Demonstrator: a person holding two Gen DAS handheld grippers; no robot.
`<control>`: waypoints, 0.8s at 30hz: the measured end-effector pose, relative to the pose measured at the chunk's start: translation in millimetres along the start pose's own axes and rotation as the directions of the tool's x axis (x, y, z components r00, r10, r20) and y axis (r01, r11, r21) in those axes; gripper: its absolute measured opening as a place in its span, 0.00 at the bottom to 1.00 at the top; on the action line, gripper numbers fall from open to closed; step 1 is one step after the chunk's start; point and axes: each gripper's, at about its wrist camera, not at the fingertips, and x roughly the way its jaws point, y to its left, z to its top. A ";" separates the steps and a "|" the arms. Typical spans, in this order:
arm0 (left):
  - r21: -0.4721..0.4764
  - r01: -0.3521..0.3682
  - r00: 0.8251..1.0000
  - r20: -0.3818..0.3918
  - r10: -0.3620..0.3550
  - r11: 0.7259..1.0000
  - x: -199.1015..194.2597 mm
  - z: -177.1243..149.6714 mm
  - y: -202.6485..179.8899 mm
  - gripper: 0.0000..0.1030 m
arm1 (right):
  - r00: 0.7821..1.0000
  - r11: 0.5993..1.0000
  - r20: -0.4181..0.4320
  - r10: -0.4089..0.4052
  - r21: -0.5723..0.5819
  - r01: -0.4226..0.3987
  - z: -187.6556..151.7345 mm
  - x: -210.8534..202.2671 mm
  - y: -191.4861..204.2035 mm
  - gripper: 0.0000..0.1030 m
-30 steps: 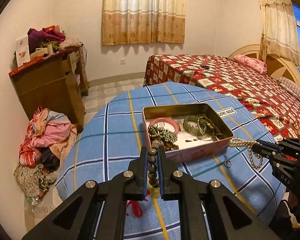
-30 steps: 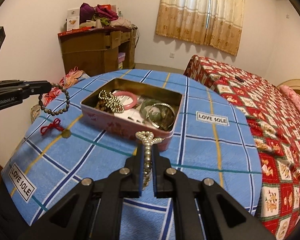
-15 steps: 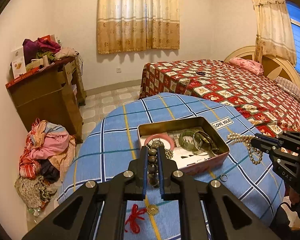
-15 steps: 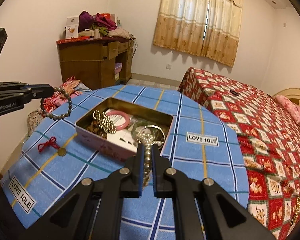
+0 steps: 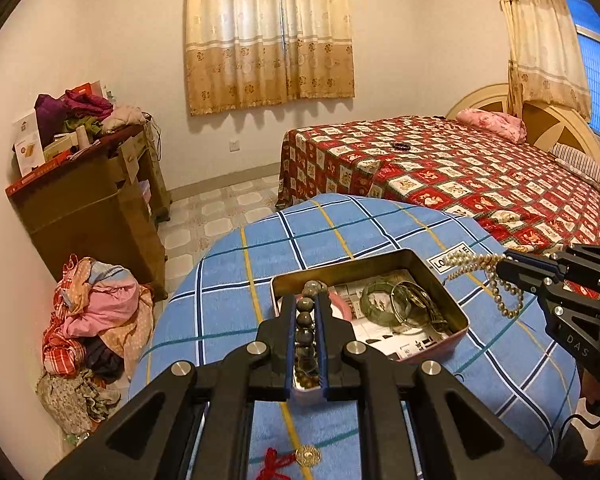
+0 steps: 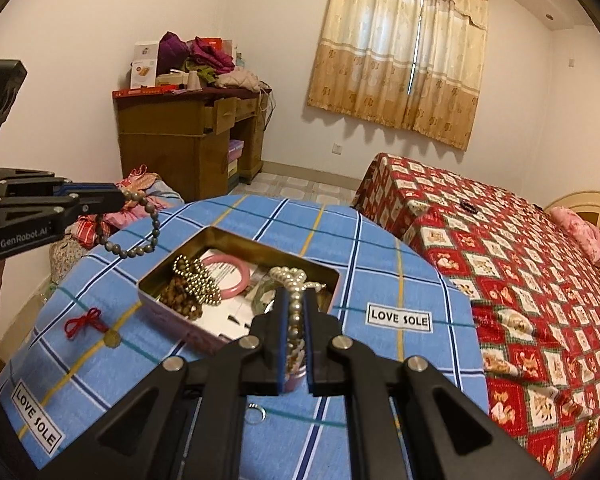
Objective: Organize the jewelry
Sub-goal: 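Lift and carry the grey bracelet with the left tool while the right tool carries the pearls to the tin, then open the left tool over the tin while the right tool releases the pearl necklace inside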
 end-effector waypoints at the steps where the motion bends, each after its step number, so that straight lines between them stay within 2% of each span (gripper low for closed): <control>1: 0.002 -0.001 1.000 -0.002 0.001 1.000 2.6 1.0 -0.7 0.08 | 1.000 1.000 0.003 0.001 0.001 -0.001 1.7 1.9 -1.1 0.08; 18: 0.037 -0.007 0.999 -0.042 0.008 0.999 42.2 16.4 -8.3 0.08 | 1.000 1.000 0.001 0.008 -0.010 -0.008 20.1 35.6 -1.2 0.08; 24: 0.042 -0.009 0.996 -0.086 0.012 0.999 67.3 10.8 -10.3 0.08 | 0.999 1.000 -0.040 0.019 -0.020 -0.020 18.6 63.2 5.2 0.08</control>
